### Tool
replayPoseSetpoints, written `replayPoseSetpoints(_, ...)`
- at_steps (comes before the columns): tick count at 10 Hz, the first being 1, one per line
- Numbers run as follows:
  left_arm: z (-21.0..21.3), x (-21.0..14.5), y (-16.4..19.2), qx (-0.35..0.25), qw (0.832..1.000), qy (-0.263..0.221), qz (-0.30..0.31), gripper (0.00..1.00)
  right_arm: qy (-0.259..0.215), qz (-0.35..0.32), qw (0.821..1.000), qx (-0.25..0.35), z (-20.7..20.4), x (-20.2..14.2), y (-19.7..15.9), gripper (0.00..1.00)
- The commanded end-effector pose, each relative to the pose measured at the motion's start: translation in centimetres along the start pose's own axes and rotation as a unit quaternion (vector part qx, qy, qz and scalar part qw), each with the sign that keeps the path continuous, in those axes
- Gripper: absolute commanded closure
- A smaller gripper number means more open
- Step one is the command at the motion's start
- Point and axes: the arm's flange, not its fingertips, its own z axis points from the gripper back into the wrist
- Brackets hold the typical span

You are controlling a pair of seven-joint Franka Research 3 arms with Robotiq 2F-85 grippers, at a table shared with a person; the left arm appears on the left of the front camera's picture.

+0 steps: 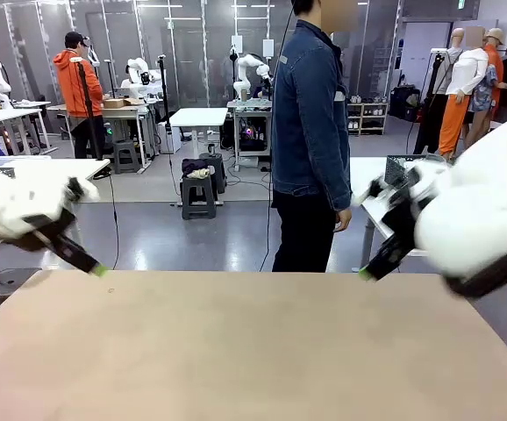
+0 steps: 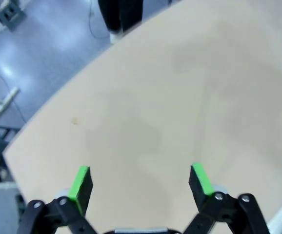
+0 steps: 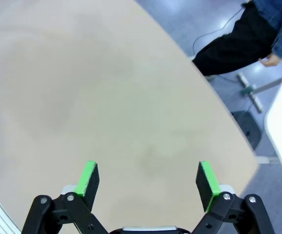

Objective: Fold the towels and place them in the basket.
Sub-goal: When a person lays out a Towel with hook on the table, fold it in half twice.

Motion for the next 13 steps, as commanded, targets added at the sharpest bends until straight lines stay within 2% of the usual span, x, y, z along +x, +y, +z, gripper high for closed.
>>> replayPoseSetpoints(1,6.2,-0.1,5.0,-0.044,0.997,-0.051,-0.036,0.00,-0.044,0.033,0.998,0.037,5.2,-1.4,-5.1,0.00)
replayPoseSetpoints(4,13.0,-2.0,10.2,-0.064,0.987,-0.120,-0.091,0.00,-0.113,0.086,0.986,0.084,11.5,-4.6,-9.1,0.00)
replayPoseSetpoints(6,15.3,-3.8,12.4,-0.105,0.973,-0.138,-0.154,0.00,-0.135,0.120,0.976,0.119,13.4,-6.3,-11.0,0.00)
replayPoseSetpoints(8,16.5,-5.1,14.2,-0.102,0.969,-0.158,-0.160,0.00,-0.141,0.126,0.975,0.120,14.7,-7.2,-12.5,0.00)
replayPoseSetpoints(11,18.2,-6.8,15.9,-0.126,0.967,-0.130,-0.181,0.00,-0.141,0.171,0.964,0.143,16.5,-7.9,-13.7,0.00)
replayPoseSetpoints(13,17.9,-6.3,15.7,-0.143,0.962,-0.122,-0.200,0.00,-0.142,0.184,0.960,0.155,16.3,-7.3,-14.0,0.00)
